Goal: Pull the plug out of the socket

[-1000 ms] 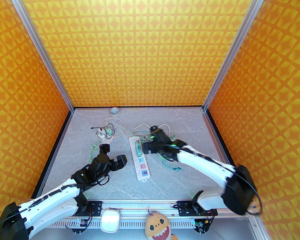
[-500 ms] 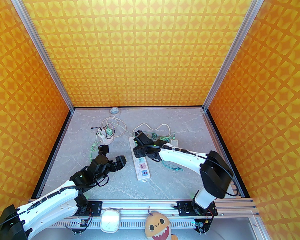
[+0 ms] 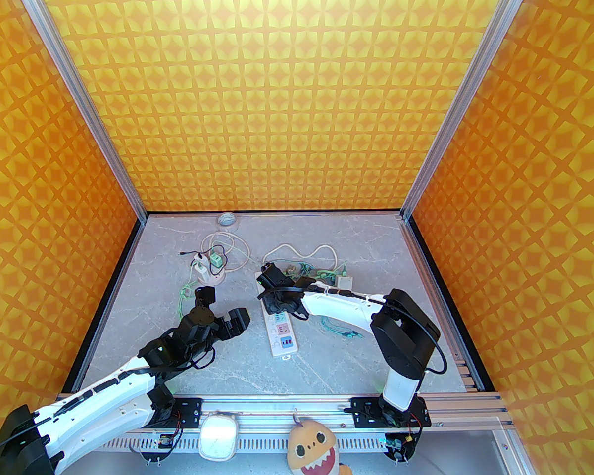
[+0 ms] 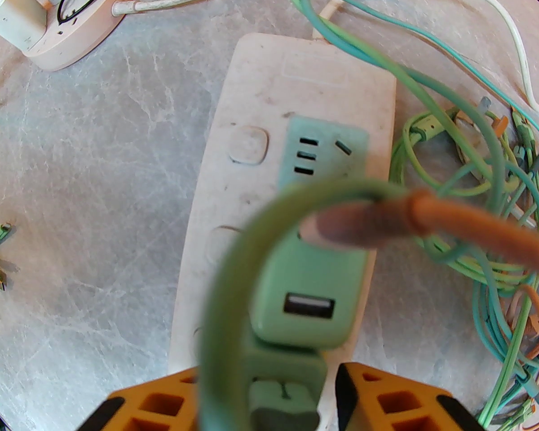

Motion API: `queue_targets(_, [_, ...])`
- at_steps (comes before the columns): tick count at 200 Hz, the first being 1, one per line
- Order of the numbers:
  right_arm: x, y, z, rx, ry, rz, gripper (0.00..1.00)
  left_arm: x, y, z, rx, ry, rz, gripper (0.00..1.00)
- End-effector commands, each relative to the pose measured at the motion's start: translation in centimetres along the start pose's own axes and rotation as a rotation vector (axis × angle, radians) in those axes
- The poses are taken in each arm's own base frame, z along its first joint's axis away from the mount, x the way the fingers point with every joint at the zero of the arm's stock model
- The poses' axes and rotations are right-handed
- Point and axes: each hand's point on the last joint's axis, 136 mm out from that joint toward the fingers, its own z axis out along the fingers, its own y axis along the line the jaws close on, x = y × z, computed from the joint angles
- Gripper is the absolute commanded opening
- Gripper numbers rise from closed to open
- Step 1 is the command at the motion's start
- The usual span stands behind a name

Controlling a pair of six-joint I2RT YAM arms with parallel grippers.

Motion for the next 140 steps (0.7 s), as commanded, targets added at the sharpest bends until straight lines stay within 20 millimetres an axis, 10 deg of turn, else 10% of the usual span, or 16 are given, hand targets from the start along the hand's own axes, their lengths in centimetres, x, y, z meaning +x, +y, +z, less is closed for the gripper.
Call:
queue_targets(1, [-0.6,0.4,0.4,-0.003,-0.017,-0.024,0.40,-0.1,1.0,1.0,-0.012,-0.006,-0.040,0.99])
queue_targets(140, [0.1,3.4,-1.8,-0.093,-0.081,-0.073,0.38,-1.8,0.6,10.7,0.045,0.135,-0.177,0.70])
